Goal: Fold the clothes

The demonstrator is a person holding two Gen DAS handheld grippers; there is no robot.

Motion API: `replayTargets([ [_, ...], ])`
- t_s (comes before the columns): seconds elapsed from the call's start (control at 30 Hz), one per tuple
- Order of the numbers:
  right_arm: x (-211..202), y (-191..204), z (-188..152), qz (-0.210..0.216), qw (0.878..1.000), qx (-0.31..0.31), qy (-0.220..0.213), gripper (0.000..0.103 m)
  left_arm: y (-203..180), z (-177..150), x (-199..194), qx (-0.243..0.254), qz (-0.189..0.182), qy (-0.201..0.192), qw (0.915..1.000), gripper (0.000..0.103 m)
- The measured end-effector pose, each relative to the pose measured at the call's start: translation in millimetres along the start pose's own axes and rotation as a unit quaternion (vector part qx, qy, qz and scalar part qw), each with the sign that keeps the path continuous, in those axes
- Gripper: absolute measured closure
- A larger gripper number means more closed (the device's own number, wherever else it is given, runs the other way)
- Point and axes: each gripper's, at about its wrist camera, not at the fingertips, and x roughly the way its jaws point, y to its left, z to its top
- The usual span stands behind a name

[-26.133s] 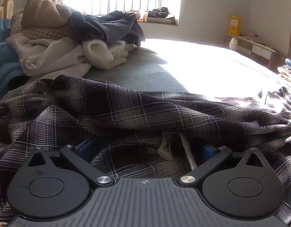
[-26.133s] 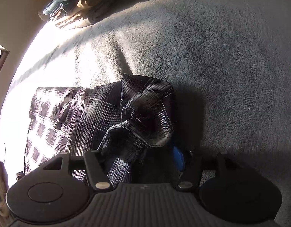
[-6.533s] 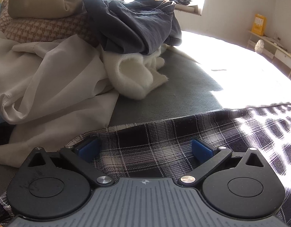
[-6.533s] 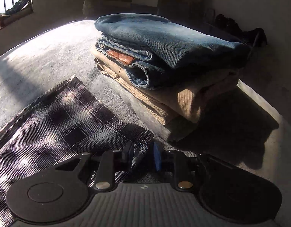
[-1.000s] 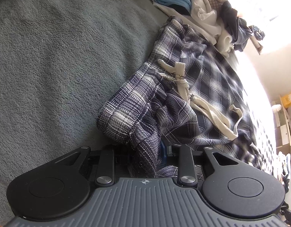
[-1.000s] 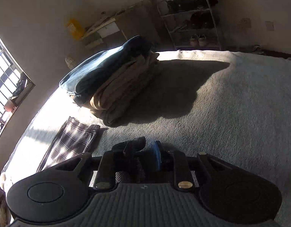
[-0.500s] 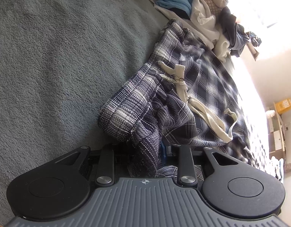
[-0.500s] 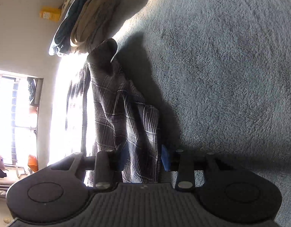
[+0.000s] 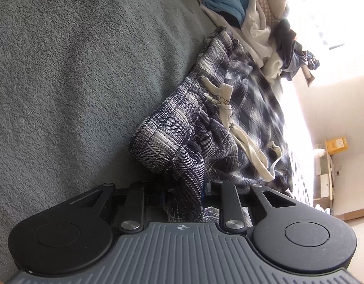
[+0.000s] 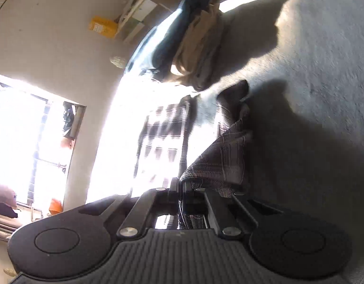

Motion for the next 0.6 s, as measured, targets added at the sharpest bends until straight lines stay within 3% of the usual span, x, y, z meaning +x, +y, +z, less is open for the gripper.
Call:
replayTargets([
  [0.1,-35.7,29.3,4.0,0.018,0.997,-0.059,-0.034,0.101,8.9,0.4,-7.2,-0.013,-0.028,0.008,0.9995,0.076],
  [0.13,-44.3,29.1,3.2,0.013,0.997,-0.068,-0.04,0.101,12.3,-1.0,-8.0,-0.016,-0.034,0.016,0.9992,0.064],
  [0.17,-49.6,21.4,1.0,-0.003,0.997,-0.068,-0.045,0.101,15.7,-2.8,-8.5,-0.018,-0.038,0.026,0.9988,0.055],
  [0.33,-58.9,-67.4,-20.9,-0.094,0.994,0.015,-0.043,0.101,21.4,-12.4,-9.9,-0.004,-0.062,0.031,0.9976,0.051],
  [0.4,-53.5,-97.8,-31.4,-0.121,0.991,0.052,-0.036,0.101,18.7,-13.8,-8.6,0.008,-0.055,0.025,0.9981,0.056],
  [0.47,-48.4,-111.8,-39.8,-0.144,0.987,0.059,-0.036,0.101,14.5,-14.5,-7.8,0.026,-0.03,0.018,0.9991,0.088],
  [0.53,-48.6,-107.5,-42.7,-0.149,0.987,0.045,-0.041,0.101,10.4,-14.0,-14.0,0.034,-0.023,0.005,0.9991,0.097],
  [0.6,-61.3,-94.5,-41.3,-0.13,0.99,0.024,-0.047,0.101,4.5,-12.8,-29.4,0.045,-0.037,-0.011,0.9983,0.098],
])
